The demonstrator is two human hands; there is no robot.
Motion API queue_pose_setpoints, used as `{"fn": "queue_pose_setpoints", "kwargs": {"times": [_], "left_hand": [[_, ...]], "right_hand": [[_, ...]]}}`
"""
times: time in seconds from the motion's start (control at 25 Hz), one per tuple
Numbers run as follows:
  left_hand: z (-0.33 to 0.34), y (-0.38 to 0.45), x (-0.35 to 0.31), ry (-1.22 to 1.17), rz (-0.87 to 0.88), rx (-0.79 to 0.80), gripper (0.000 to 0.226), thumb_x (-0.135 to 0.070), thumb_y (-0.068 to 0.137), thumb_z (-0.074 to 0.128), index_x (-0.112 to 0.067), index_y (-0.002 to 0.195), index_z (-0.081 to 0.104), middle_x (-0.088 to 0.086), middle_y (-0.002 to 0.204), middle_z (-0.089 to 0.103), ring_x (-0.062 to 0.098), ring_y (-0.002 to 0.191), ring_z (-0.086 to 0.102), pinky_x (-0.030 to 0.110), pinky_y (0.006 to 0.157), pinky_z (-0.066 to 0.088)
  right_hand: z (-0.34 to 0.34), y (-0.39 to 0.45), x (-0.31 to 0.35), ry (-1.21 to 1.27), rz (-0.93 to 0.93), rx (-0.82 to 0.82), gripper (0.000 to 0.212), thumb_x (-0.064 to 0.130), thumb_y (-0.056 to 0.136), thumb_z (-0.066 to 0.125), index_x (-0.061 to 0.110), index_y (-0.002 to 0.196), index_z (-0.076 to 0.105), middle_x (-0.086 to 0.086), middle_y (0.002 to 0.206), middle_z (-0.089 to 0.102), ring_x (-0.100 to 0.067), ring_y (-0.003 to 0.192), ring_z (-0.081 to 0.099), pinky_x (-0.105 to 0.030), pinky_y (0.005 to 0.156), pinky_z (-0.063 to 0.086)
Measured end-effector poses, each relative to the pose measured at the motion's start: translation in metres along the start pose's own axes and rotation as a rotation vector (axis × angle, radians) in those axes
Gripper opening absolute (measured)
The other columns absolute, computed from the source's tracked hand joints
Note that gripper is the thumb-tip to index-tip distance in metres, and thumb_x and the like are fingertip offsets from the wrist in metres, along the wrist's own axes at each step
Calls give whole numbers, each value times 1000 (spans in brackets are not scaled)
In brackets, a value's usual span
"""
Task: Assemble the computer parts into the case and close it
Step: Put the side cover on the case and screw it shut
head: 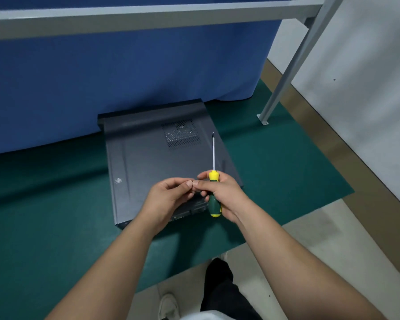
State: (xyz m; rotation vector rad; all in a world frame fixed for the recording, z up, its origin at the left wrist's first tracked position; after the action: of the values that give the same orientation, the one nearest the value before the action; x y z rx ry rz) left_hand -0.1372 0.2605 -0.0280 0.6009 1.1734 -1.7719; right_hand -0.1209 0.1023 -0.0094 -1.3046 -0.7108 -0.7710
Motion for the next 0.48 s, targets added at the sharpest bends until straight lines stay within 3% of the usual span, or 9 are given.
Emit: {"fn": "queue_pose_setpoints", "kwargs": {"times": [0.28,0.48], "left_hand": [[-40,-55,6,-60,-147,101,22,-6,82,73,3,102,71,17,99,76,18,89,75,19,76,59],[-47,-61,16,-138,-196,-33,6,1,93,66,-5,93,68,19,99,74,22,89,76,25,78,62]], "right_hand": [[35,-44,-26,-82,111,55,30,8,80,85,10,105,67,-14,89,75,-9,58,61,-20,49,47],[45,-59,-37,-155,99,52,5,10,99,62,9,104,63,-9,76,73,-12,54,59,-21,49,42]]}}
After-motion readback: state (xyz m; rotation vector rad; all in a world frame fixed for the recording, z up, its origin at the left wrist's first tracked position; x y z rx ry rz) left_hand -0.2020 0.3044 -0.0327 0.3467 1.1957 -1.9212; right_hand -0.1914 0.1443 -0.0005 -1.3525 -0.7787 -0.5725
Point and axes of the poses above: each hand's wrist, its own y-axis towards the middle knuckle, its own z-axis out of the palm, x = y × z, the point moved 4 cm from there along y, towards the middle knuckle
